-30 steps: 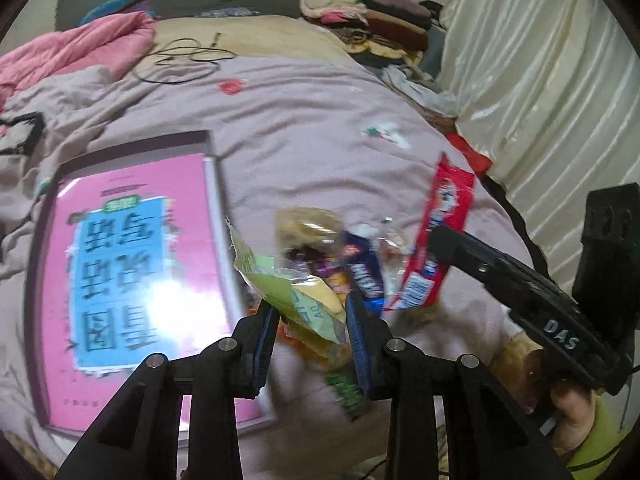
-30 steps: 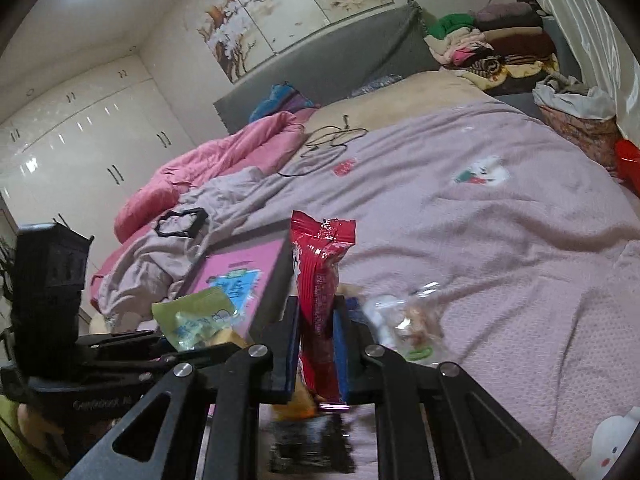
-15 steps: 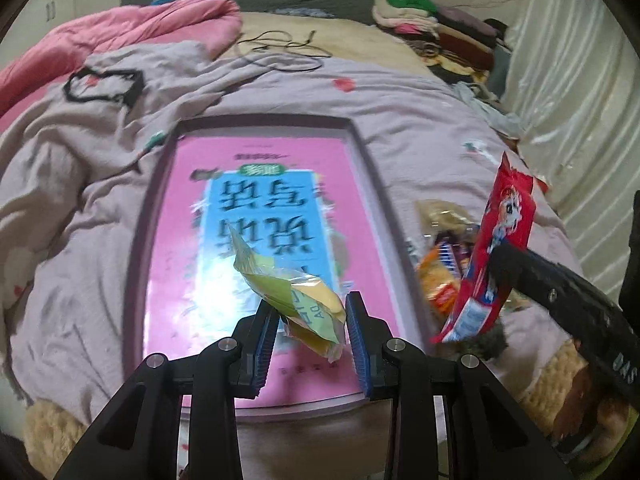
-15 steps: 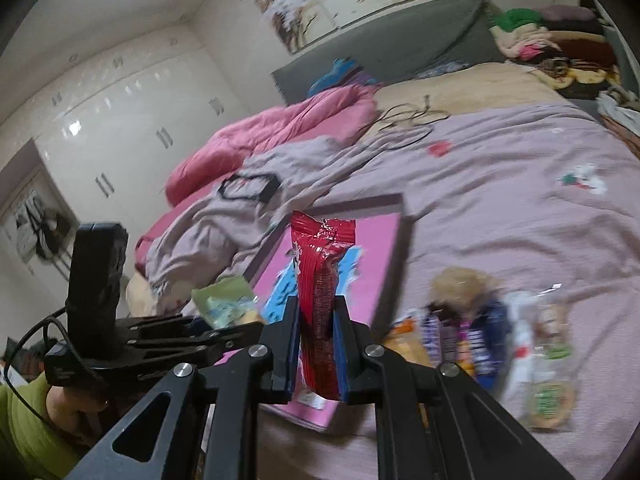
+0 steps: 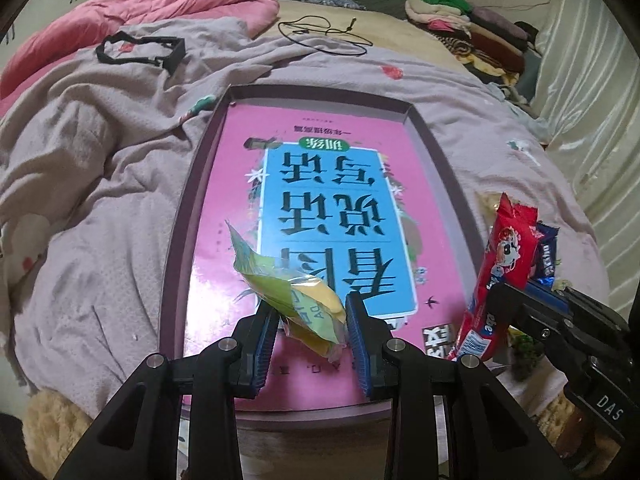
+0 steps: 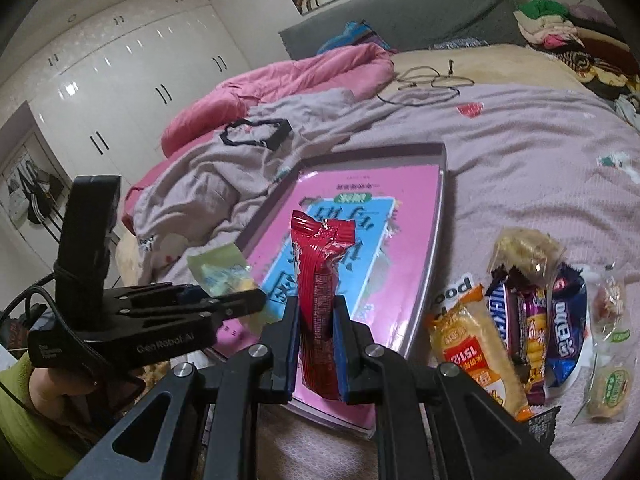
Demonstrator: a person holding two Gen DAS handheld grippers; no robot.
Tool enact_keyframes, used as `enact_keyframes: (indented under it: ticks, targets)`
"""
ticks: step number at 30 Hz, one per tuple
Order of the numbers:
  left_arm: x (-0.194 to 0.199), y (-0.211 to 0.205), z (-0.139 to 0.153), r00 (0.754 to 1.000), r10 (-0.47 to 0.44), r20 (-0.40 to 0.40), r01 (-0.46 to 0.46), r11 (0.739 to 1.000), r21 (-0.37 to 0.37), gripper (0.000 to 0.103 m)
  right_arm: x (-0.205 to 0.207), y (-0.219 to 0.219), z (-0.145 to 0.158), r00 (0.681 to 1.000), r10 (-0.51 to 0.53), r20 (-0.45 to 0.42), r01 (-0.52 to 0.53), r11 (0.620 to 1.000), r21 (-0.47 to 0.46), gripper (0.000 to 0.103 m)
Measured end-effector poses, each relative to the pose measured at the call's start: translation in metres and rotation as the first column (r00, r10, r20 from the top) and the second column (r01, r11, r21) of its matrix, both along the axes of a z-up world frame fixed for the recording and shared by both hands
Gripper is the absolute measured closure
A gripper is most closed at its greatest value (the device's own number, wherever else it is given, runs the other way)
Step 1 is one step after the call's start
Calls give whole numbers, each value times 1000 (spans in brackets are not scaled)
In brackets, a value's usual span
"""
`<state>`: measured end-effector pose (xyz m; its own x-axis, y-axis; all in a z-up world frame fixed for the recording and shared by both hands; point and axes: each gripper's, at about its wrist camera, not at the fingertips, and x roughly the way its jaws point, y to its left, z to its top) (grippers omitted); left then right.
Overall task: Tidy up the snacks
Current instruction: 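Carry the green bag onto the tray with the left tool while the right tool places the red stick there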
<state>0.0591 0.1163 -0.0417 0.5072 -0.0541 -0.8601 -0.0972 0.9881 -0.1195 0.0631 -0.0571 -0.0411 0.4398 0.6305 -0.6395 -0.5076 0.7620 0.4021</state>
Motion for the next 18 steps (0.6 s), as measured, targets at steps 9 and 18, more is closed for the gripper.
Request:
enact_keyframes:
  ticks: [9,18]
  targets:
    - [3,-1,-6,1000,6,-4,-6,1000,29,67,3,3,-12,999,-4,-43,2,999,-54,87]
    - [4,-4,-15,1000,5,-26,-3,999,44,66,4,-2,-20,997,-29,-70,24,997,-74,85]
